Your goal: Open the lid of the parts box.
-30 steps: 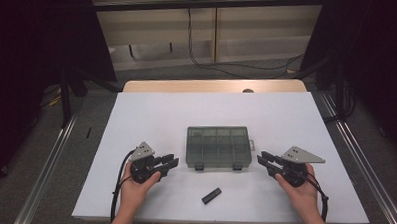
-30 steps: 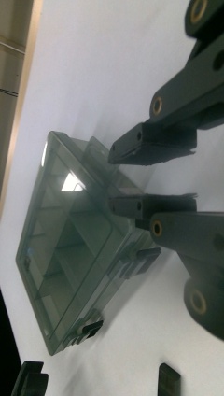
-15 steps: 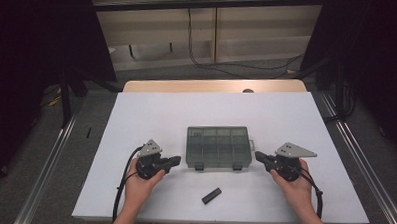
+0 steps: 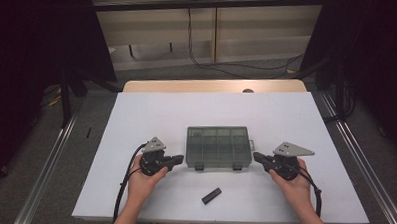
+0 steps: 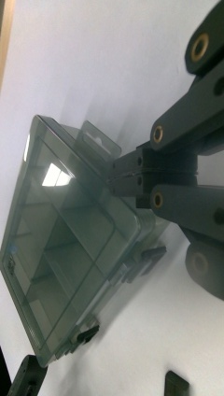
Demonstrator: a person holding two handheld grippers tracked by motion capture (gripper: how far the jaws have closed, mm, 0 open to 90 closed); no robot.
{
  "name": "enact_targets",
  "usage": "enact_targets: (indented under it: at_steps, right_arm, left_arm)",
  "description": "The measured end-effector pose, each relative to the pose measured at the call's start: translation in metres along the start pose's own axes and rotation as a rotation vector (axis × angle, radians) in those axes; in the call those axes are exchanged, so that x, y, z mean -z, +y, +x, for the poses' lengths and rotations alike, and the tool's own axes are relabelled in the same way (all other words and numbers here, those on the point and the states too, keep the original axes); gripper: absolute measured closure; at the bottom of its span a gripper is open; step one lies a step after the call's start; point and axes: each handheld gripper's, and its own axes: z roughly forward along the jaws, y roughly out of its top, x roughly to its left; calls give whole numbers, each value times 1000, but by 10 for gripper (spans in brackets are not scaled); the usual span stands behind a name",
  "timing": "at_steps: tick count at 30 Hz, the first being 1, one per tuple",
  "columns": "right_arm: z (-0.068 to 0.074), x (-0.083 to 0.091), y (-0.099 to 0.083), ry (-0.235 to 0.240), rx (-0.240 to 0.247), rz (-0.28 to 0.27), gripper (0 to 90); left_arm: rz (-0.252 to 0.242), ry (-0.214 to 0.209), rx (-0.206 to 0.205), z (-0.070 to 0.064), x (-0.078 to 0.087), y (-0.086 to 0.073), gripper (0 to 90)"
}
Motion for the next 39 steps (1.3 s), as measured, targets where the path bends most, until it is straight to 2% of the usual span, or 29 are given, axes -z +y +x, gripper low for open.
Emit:
enact_targets:
  at_steps: [5, 9, 25, 39]
  right_arm:
    - [2, 3, 0, 20, 11, 9, 900]
    - [3, 3, 0, 18, 27, 24, 900]
    - [3, -2, -4, 32, 33, 91, 900]
    - [3, -2, -7, 44, 37, 106, 900]
  left_arm:
    - [9, -5, -11, -4, -3, 0, 900]
    - [17, -8, -17, -3, -3, -1, 900]
    - [14, 7, -37, -6, -3, -1, 900]
    - [79, 1, -70, -8, -5, -5, 900]
